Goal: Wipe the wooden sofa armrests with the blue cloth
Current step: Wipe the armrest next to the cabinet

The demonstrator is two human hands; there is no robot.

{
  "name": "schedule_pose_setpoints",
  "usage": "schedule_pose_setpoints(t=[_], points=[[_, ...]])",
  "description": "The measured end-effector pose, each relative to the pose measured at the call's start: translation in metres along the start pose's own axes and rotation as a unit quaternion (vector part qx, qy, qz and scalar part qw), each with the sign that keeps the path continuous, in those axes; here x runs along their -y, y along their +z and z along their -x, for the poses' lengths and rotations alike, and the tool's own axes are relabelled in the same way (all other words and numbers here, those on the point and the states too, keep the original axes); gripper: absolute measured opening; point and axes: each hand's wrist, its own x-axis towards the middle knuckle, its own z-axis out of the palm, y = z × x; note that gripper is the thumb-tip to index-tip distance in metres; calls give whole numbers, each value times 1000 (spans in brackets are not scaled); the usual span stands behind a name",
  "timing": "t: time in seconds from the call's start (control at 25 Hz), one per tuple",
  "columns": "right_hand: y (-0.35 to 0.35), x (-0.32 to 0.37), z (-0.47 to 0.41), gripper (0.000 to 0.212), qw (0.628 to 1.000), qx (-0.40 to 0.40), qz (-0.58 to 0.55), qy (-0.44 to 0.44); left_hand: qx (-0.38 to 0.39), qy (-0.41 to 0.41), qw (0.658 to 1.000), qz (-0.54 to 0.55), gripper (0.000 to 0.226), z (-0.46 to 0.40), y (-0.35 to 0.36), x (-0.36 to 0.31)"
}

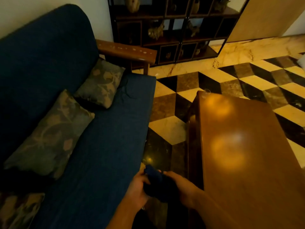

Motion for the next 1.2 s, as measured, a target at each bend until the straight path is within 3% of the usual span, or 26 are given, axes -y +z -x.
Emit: schedule_pose_setpoints(t=[0.08, 0.16, 0.28, 0.4, 0.6, 0.72, 0.8, 0.92, 1.04, 1.2], points=[[1, 47, -16, 27, 997, -49, 43, -46, -19, -46, 999, 21, 42, -31, 14, -28], [-4, 102, -45, 19, 988, -96, 59, -108, -49, -35, 998, -10, 31, -69, 43, -72], [-25, 176, -84, 13, 968, -124, 56, -209, -39, -22, 998, -37, 39, -123, 81, -117], [-44, 266, -124, 14, 943, -91, 107, -302, -64, 10, 997, -38, 39, -188, 129, -172], [-59, 435, -171, 10, 885, -58, 235, -398, -61, 137, 988, -31, 45, -266, 224, -254], [-53, 534, -190, 12, 867, -41, 285, -407, -35, 187, 981, -28, 52, -306, 260, -309], [-46, 589, -207, 9, 878, -11, 282, -387, -36, 202, 978, -26, 57, -332, 277, -343], [-35, 649, -244, 13, 892, 18, 288, -349, -34, 179, 982, 49, 61, -378, 293, -385], [-21, 705, -299, 21, 880, 32, 346, -325, -15, 127, 980, 150, 47, -444, 303, -426], [-1, 784, -365, 22, 874, -5, 392, -287, -31, 56, 985, 159, 60, -531, 317, -483]])
